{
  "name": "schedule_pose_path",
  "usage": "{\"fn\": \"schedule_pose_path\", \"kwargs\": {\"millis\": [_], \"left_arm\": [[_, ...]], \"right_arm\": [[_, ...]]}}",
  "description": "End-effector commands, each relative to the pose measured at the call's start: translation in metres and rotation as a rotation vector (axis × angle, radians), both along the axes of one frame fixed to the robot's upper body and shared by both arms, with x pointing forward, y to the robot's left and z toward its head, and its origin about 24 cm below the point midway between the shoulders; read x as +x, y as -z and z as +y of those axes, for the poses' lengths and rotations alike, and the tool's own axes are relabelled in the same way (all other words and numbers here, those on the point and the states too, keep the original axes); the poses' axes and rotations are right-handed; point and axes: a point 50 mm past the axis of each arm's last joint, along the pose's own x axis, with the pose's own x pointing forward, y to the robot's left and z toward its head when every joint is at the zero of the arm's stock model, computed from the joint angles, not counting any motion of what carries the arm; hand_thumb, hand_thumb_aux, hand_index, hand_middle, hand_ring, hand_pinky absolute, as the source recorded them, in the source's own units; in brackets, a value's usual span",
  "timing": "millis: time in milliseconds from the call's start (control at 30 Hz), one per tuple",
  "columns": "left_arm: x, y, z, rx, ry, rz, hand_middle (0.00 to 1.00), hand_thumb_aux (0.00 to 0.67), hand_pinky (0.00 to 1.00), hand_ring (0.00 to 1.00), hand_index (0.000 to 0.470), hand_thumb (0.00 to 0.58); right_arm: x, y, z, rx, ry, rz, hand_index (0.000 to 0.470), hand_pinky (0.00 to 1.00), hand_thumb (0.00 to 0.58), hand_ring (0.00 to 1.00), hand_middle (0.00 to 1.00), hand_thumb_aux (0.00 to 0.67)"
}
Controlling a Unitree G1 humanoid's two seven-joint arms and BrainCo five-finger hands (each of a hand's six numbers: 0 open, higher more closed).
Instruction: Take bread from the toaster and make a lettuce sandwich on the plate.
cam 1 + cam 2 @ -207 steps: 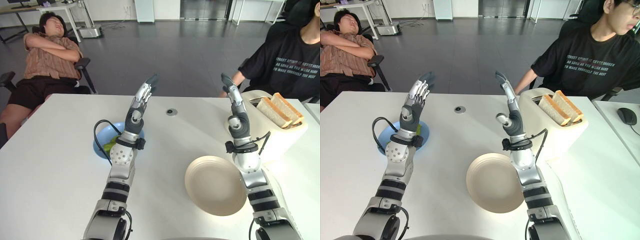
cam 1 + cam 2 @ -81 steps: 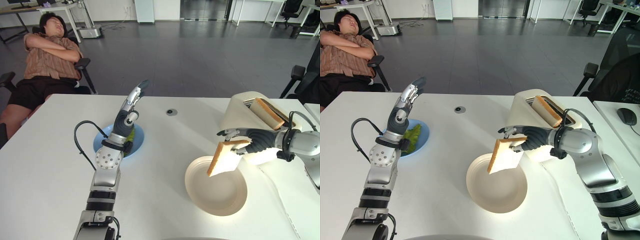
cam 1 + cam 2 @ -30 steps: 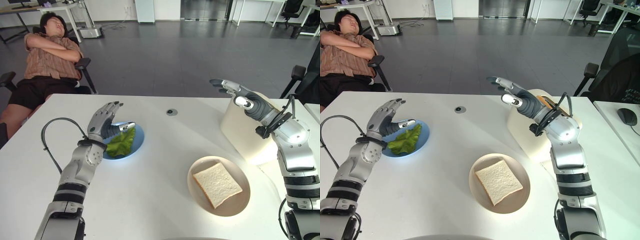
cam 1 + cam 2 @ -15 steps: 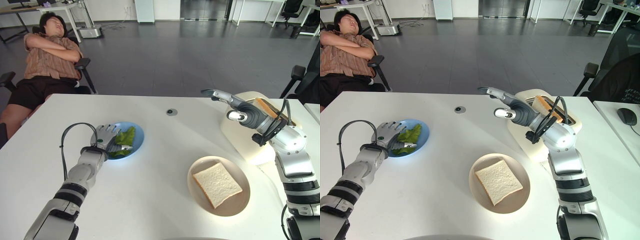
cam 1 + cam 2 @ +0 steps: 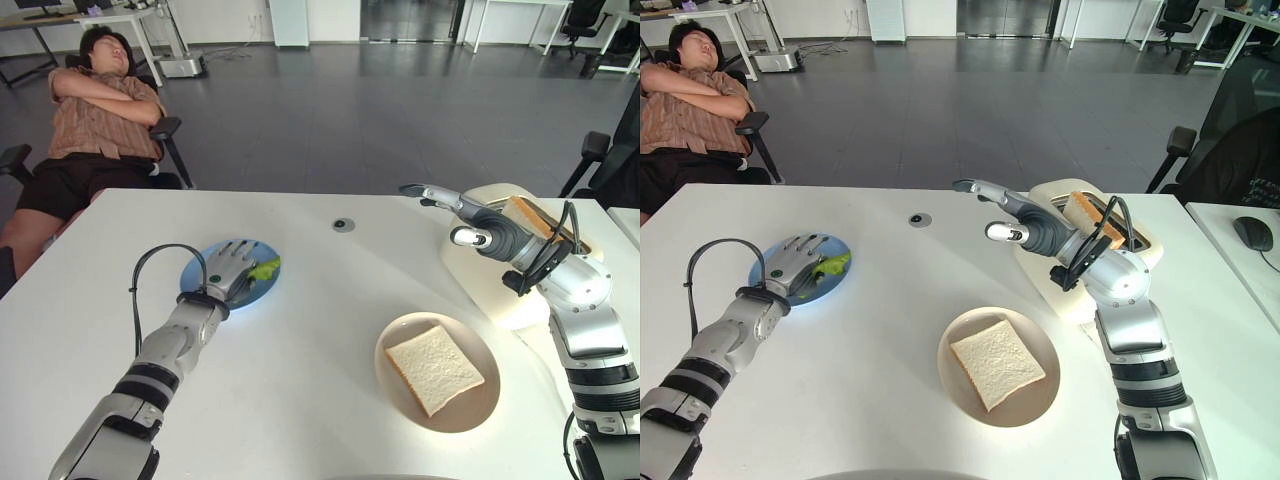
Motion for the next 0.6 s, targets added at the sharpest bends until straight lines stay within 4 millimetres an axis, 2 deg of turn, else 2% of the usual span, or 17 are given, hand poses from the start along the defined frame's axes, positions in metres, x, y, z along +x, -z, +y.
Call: {"fn": "schedule_pose_path", "kwargs": {"millis": [33, 200, 300, 433, 600], "left_arm": [[0.000, -0.025, -0.001, 0.010, 0.046, -0.133, 0.00, 0.670, 0.00, 0.00, 0.470, 0.580], [-0.005, -0.048, -0.010, 0.018, 0.101, -0.227, 0.00, 0.670, 0.00, 0.00, 0.470, 0.580], [-0.010, -0.054, -0.029, 0.000, 0.177, -0.242, 0.00, 0.670, 0.00, 0.00, 0.470, 0.580], [-0.022, -0.051, -0.069, -0.118, 0.343, -0.191, 0.00, 0.670, 0.00, 0.00, 0.470, 0.580], [-0.032, -0.038, -0.105, -0.197, 0.470, -0.097, 0.00, 0.670, 0.00, 0.00, 0.470, 0.580]], "right_arm": [[0.002, 0.003, -0.002, -0.019, 0.023, 0.010, 0.000, 0.00, 0.000, 0.00, 0.00, 0.000], [0.003, 0.004, -0.003, -0.018, 0.035, 0.006, 0.000, 0.00, 0.000, 0.00, 0.00, 0.000], [0.004, 0.002, -0.005, -0.017, 0.047, -0.002, 0.000, 0.00, 0.000, 0.00, 0.00, 0.000], [0.006, -0.003, -0.009, -0.007, 0.077, -0.027, 0.000, 0.00, 0.000, 0.00, 0.00, 0.000], [0.010, -0.016, -0.018, 0.044, 0.149, -0.081, 0.000, 0.00, 0.000, 0.00, 0.00, 0.000]]}}
